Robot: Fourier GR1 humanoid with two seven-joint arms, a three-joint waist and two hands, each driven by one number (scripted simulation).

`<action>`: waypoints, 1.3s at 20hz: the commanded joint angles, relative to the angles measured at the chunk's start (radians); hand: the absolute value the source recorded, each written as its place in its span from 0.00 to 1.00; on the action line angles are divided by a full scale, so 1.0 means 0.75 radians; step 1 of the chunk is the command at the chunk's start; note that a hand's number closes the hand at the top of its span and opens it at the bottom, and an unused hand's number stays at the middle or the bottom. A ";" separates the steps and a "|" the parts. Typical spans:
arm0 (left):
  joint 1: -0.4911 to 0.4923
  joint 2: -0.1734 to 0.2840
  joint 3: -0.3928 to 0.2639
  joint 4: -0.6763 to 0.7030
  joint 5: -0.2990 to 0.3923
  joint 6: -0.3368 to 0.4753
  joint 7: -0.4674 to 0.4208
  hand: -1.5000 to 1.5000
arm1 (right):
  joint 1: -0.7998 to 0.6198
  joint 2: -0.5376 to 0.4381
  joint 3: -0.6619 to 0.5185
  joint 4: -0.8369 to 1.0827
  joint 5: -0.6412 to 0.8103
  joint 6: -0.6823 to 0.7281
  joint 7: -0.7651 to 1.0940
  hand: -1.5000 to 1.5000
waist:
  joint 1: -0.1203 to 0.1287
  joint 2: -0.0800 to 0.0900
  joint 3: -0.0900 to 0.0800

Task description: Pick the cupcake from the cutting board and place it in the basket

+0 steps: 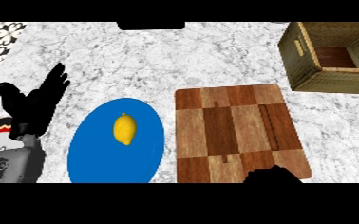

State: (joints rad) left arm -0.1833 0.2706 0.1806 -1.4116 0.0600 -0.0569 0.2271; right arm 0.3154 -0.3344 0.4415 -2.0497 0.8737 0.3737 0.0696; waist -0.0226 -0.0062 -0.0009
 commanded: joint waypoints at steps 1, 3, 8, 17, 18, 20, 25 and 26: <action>-0.029 0.005 0.006 -0.001 0.003 0.005 0.032 0.50 | 0.208 0.006 -0.032 -0.266 -0.192 0.032 -0.026 1.00 | -0.007 0.002 0.001; -0.016 0.022 0.019 0.041 0.004 -0.016 -0.007 0.50 | 0.223 0.085 -0.015 -0.364 -0.305 0.034 -0.029 1.00 | -0.010 0.005 0.000; 0.020 0.031 0.029 0.018 0.042 -0.062 -0.007 0.50 | 0.351 0.133 -0.032 -0.677 -0.457 -0.031 -0.084 1.00 | -0.008 0.000 0.001; 0.005 -0.006 -0.013 -0.022 -0.008 -0.006 0.025 0.50 | 0.211 0.244 -0.252 -0.844 -0.474 -0.040 0.173 1.00 | 0.007 0.004 -0.003; -0.027 0.001 0.006 -0.044 0.016 -0.004 0.042 0.50 | 0.173 0.232 -0.305 -0.850 -0.504 -0.017 0.197 1.00 | 0.008 0.003 -0.003; -0.057 -0.017 -0.021 0.008 -0.016 0.008 0.031 0.50 | 0.018 0.263 -0.370 -0.793 -0.516 -0.015 0.277 1.00 | 0.012 0.015 -0.005; -0.012 -0.020 -0.015 0.018 -0.021 0.004 -0.010 0.50 | -0.226 0.275 -0.500 -0.771 -0.577 0.033 0.488 1.00 | 0.015 0.008 -0.006; -0.015 -0.024 -0.035 -0.028 -0.034 0.017 0.031 0.50 | -0.313 0.289 -0.528 -0.733 -0.548 0.021 0.559 1.00 | 0.029 0.005 -0.004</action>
State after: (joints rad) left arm -0.1967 0.2640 0.1731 -1.4151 0.0544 -0.0597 0.2396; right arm 0.1752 -0.1203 0.1330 -2.3797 0.5439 0.3414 0.2973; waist -0.0086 -0.0010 -0.0043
